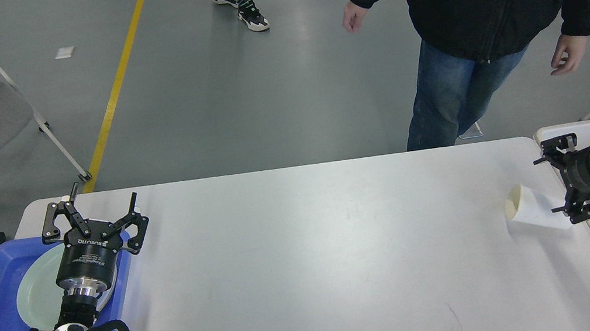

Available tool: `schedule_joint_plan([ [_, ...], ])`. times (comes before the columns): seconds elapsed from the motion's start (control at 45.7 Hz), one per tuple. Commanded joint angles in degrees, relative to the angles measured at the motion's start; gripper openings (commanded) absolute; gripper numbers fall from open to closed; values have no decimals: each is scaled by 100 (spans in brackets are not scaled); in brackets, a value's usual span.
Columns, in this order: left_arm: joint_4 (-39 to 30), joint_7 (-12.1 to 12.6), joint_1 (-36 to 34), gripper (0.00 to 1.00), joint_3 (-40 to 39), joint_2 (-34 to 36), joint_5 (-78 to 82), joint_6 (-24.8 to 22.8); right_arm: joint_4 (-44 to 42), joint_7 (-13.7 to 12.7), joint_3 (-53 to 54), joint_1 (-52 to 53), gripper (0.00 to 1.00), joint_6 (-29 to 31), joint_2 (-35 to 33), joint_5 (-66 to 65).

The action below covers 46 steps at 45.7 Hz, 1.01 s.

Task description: Tidy desktop

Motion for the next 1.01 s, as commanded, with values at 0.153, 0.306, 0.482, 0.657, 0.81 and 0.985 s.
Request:
schedule_joint_plan([
  [0.153,0,0,1,96,0,0,0,-1,-172,-563,1542,-442,99,-84,-378,320],
  [0.306,0,0,1,96,0,0,0,-1,-875,-554,2087,-1005,100,-84,44,338],
  [0.482,0,0,1,96,0,0,0,-1,-858,-589,2519,-1137,100,-5,-123,311],
  [0.657,0,0,1,96,0,0,0,-1,-858,-686,2527,-1418,100,4,-26,285],
  [0.81,0,0,1,96,0,0,0,8,-928,-660,2571,-1436,100,-75,79,259],
  [0.985,0,0,1,96,0,0,0,-1,-1068,-625,2633,-1436,100,-172,316,250],
])
